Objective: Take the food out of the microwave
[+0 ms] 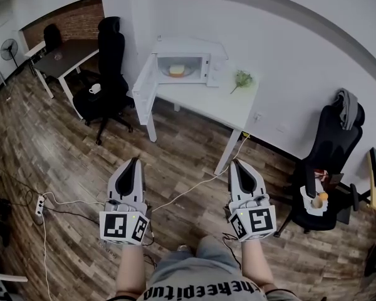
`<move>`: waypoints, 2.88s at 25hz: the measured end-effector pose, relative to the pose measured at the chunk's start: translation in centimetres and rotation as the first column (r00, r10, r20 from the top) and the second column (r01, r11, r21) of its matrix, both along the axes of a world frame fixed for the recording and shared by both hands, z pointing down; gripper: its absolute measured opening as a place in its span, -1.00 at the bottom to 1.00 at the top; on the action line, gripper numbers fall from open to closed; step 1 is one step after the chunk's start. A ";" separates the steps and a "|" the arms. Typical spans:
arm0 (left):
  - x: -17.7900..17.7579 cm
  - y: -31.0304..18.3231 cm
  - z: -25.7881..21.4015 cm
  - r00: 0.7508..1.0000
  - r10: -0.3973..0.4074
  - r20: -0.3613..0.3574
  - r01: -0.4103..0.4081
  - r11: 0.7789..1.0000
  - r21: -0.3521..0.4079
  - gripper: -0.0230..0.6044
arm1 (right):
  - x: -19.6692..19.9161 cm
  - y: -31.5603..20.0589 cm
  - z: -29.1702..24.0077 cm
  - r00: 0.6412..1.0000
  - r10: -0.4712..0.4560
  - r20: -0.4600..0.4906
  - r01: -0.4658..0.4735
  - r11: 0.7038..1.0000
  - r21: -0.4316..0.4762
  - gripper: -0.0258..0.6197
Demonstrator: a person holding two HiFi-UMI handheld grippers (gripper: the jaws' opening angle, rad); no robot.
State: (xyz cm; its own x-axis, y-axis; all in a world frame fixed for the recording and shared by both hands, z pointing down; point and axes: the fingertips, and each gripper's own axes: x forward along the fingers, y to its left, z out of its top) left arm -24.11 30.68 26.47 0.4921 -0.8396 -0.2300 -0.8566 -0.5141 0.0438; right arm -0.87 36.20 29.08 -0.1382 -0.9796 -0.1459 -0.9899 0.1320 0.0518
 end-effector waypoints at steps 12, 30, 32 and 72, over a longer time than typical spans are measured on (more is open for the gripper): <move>2.2 -7.1 1.2 1.000 -0.018 0.011 0.018 1.000 -0.022 -0.89 | 2.8 -7.4 1.2 1.000 -0.005 0.020 0.005 1.000 -0.012 -0.91; 9.3 -22.4 -0.6 0.995 -0.103 -0.006 0.103 0.995 0.006 -0.89 | 9.9 -25.2 -1.2 0.994 -0.107 -0.006 0.108 0.994 0.027 -0.91; 10.1 -23.8 -0.7 0.993 -0.116 -0.008 0.116 0.993 0.008 -0.89 | 10.7 -26.9 -1.3 0.993 -0.121 -0.008 0.121 0.992 0.027 -0.91; 17.3 -47.0 0.6 0.991 -0.121 0.062 0.121 0.993 0.004 -0.90 | 16.0 -51.1 0.9 0.988 -0.152 0.033 0.152 0.988 0.005 -0.91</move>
State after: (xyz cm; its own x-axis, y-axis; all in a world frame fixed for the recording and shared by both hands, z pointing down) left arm -6.85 -16.36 27.11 0.4004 -0.8937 -0.2023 -0.9135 -0.4067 -0.0109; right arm 15.11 -14.88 29.93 -0.2802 -0.9472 -0.1557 -0.9596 0.2806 0.0198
